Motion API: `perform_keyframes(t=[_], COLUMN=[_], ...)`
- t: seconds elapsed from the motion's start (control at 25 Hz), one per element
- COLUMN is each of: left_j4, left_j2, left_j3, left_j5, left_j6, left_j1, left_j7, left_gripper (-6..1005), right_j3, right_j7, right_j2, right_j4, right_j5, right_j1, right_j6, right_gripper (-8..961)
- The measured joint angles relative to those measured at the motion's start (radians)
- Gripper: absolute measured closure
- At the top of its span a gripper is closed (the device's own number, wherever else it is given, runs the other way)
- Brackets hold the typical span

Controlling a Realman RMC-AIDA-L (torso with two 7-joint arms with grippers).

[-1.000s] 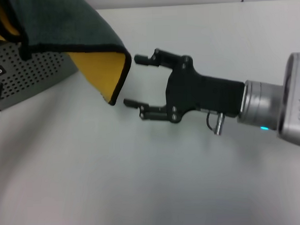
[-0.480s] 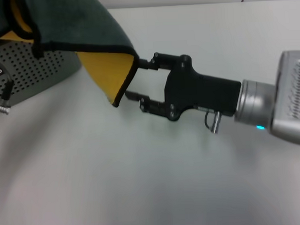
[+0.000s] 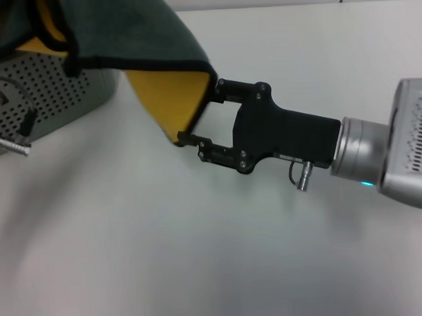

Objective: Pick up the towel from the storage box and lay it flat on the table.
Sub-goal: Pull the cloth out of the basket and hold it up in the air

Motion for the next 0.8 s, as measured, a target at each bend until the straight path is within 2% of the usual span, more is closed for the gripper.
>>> perform_keyframes(t=[0.16, 0.32, 0.52, 0.8], left_j4=[-0.006, -0.007, -0.003, -0.003], left_j2=[0.000, 0.000, 0.000, 0.000], left_j3=[0.019, 0.071, 0.085, 0.085], left_j5=[-0.007, -0.080, -0.102, -0.102], left_j6=[0.011, 0.015, 0.015, 0.014], left_j1=[-0.005, 0.000, 0.009, 0.015], left_j7=[-0.007, -0.014, -0.010, -0.006], left_gripper=[980, 979, 978, 976], right_j3=[-0.014, -0.019, -0.024, -0.025], right_j7=[0.000, 0.002, -0.004, -0.043], right_j2=[0.000, 0.000, 0.000, 0.000], right_j4=[0.003, 0.006, 0.007, 0.005], right_j5=[0.026, 0.036, 0.036, 0.036], right_j1=[0.017, 0.020, -0.019, -0.054], right_j6=[-0.071, -0.102, -0.106, -0.102], right_gripper=[387, 389, 480, 486])
